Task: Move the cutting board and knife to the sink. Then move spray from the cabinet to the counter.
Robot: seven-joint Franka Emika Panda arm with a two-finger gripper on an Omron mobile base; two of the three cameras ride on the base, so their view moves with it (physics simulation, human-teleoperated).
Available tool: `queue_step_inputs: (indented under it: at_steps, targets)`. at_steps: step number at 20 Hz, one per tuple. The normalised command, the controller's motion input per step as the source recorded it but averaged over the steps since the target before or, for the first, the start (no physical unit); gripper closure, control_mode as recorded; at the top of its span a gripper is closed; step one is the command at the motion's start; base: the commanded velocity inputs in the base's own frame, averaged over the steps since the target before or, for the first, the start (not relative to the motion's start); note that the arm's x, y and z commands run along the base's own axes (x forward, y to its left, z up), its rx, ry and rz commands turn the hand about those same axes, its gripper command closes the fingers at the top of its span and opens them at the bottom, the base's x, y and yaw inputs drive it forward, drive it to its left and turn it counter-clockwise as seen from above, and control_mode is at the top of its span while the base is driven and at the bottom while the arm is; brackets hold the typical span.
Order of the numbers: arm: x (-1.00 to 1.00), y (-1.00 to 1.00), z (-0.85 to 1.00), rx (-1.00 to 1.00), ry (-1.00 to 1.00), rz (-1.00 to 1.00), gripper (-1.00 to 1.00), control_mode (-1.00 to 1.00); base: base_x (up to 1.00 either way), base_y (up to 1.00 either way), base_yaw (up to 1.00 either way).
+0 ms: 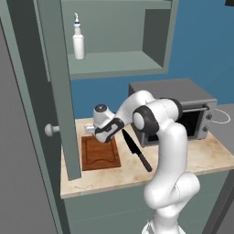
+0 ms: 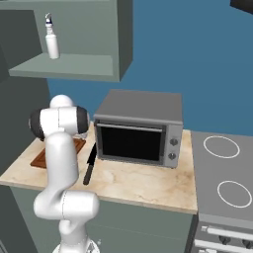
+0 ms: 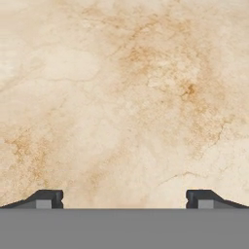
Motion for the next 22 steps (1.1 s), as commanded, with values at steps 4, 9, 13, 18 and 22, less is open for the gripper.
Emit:
queue_step_inputs:
  at_steps: [4, 9, 13, 18, 22]
  targets:
    - [-0.67, 0.23, -0.53, 0.00, 0.00, 0.00, -1.00, -1.00, 0.00, 0.00, 0.00]
    - [-0.68, 0.21, -0.51, 0.00, 0.00, 0.00, -1.00, -1.00, 0.00, 0.00, 0.00]
    - [-0.69, 0.22, -0.50, 0.00, 0.00, 0.00, -1.00, -1.00, 0.00, 0.00, 0.00]
    - [-0.69, 0.22, -0.49, 0.00, 0.00, 0.00, -1.00, -1.00, 0.00, 0.00, 0.00]
    - [-0.70, 0.22, -0.47, 0.00, 0.00, 0.00, -1.00, -1.00, 0.00, 0.00, 0.00]
